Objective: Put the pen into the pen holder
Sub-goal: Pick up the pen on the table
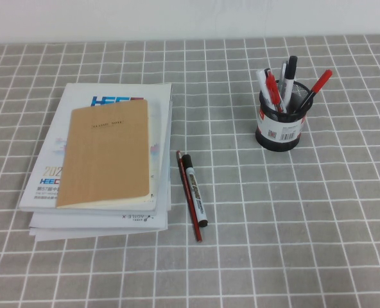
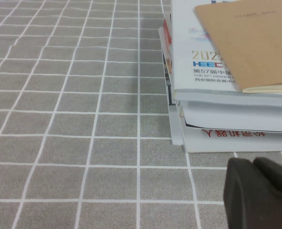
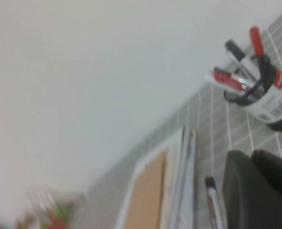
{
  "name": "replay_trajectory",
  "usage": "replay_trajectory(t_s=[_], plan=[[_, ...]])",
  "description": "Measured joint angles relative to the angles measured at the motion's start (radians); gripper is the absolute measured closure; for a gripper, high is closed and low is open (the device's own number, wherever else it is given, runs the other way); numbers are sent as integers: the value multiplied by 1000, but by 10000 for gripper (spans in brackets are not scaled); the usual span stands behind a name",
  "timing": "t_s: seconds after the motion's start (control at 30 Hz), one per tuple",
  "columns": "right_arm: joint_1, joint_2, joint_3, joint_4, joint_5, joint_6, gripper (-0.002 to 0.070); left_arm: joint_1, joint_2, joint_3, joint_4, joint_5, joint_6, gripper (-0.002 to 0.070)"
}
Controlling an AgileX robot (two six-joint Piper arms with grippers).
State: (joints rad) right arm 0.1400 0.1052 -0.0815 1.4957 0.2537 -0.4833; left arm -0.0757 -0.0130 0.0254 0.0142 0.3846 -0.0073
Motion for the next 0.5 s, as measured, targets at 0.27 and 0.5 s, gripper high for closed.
replay_trajectory(t_s=[0.27, 0.5], plan=[[0, 494, -357, -377, 315, 8, 688, 0, 0, 0, 0, 0, 0, 680], [28, 963, -726, -692, 625, 88, 689, 0, 0, 0, 0, 0, 0, 680]])
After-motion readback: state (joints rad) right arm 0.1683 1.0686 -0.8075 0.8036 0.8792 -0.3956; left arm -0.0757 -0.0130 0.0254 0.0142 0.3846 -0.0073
